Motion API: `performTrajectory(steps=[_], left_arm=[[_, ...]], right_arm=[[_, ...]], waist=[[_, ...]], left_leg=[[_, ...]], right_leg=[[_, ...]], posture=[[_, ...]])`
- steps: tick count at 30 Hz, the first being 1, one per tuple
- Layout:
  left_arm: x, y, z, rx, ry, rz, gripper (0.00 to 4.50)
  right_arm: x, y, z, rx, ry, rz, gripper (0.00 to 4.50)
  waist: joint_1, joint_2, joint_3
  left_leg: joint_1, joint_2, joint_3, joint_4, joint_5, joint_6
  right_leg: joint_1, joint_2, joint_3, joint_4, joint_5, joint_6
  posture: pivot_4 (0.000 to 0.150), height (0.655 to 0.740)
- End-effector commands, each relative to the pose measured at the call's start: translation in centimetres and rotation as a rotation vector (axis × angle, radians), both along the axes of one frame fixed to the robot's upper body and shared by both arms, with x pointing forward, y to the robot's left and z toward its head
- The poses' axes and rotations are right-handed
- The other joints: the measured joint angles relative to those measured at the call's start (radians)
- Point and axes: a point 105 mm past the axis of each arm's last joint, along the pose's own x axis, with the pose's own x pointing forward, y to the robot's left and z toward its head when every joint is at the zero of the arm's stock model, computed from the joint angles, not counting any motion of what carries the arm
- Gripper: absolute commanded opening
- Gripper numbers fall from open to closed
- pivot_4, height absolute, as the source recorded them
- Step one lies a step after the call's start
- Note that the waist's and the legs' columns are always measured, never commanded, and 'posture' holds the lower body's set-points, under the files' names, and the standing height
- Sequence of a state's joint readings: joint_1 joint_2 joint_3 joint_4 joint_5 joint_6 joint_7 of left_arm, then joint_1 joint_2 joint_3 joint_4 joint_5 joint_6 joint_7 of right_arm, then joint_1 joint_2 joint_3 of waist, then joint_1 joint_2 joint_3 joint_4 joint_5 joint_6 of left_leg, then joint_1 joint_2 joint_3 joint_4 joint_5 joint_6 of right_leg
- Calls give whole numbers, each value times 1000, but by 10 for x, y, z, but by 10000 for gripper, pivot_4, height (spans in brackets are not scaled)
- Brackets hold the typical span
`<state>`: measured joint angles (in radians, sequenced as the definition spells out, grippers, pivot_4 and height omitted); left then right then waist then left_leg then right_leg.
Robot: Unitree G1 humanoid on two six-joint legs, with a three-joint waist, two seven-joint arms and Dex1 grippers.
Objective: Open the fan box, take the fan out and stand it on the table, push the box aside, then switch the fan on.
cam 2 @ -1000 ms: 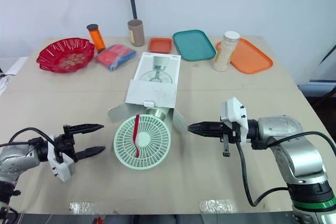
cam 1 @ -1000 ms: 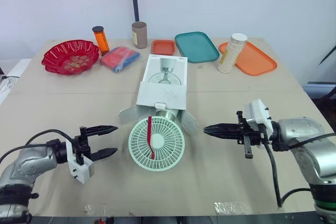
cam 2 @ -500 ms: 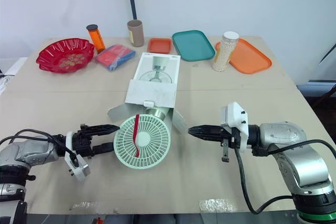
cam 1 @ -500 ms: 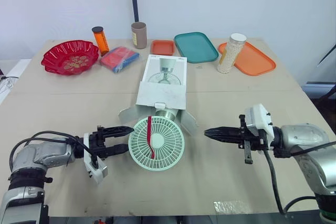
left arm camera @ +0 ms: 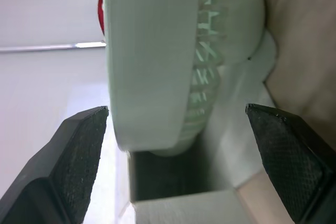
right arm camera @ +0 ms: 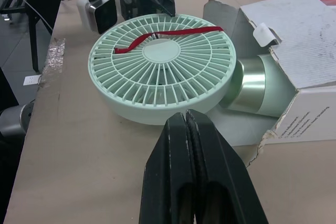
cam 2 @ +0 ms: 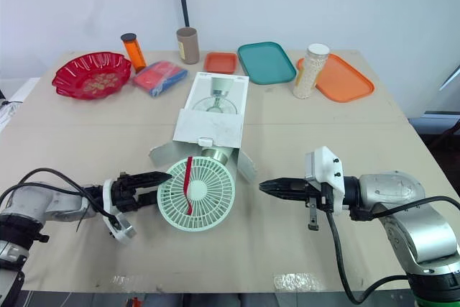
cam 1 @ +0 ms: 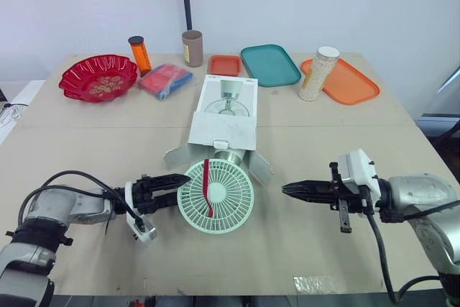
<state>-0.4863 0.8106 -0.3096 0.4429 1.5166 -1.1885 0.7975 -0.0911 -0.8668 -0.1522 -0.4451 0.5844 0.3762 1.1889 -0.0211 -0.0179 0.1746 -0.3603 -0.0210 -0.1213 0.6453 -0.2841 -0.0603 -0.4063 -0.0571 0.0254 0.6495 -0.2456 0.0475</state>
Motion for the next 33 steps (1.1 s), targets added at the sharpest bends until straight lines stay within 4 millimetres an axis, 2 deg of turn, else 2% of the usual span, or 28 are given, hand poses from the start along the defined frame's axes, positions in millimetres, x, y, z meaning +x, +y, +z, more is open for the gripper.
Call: performTrajectory(steps=[1,21,26,27,28,33], left_arm=[[1,-5,4,-35,-50,-39,44618],[1,-12,9,-59,-94,-124,44618],[0,-16,7,-58,-88,-133,31121],[-1,-16,5,-47,-79,-134,26435],[-2,-17,3,-40,-74,-137,25315],[-6,-18,3,-39,-62,-150,25315]], right_arm=[[-4,1,11,-6,-58,9,0],[-3,2,7,-6,-74,-29,0],[-3,2,7,-9,-78,-29,0],[-3,2,7,-10,-79,-30,0],[-3,2,7,-11,-80,-30,0],[-2,1,6,-19,-83,-34,0]], waist=[[-1,0,0],[1,-1,0],[1,-1,0],[1,-1,0],[1,-1,0],[1,-1,-1]], left_leg=[[0,0,1,0,0,0],[-1,0,1,6,-1,2],[-1,0,2,6,-2,3],[-1,0,2,6,-2,3],[-1,0,2,6,-2,3],[-1,0,2,7,-2,3]], right_leg=[[0,0,0,0,0,0],[0,0,0,3,0,0],[0,0,0,3,0,0],[0,0,0,3,0,0],[0,0,0,3,0,0],[1,0,0,3,0,0]], posture=[[1500,7400],[1500,7400],[1500,7400],[1500,7400],[1500,7400],[1500,7400]])
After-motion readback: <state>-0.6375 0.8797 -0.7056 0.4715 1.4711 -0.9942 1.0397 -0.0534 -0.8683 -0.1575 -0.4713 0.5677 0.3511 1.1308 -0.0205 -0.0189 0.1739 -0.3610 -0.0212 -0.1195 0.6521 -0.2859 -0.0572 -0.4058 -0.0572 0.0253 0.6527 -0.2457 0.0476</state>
